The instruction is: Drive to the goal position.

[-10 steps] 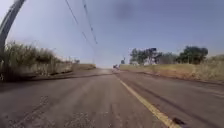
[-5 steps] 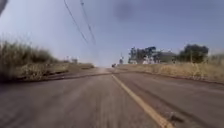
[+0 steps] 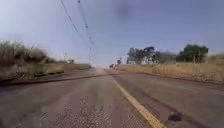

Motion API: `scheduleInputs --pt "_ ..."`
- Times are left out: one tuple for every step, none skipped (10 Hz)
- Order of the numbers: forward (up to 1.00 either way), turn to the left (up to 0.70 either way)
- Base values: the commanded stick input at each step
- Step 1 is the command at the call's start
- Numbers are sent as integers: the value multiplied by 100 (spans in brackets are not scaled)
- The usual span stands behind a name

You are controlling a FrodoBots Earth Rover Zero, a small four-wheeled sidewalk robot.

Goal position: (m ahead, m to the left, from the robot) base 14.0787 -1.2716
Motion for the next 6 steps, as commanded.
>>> scheduleInputs --pt "100 0" --pt "100 0" --pt "100 0" --pt "100 0" --pt "100 27" --pt "100 27"
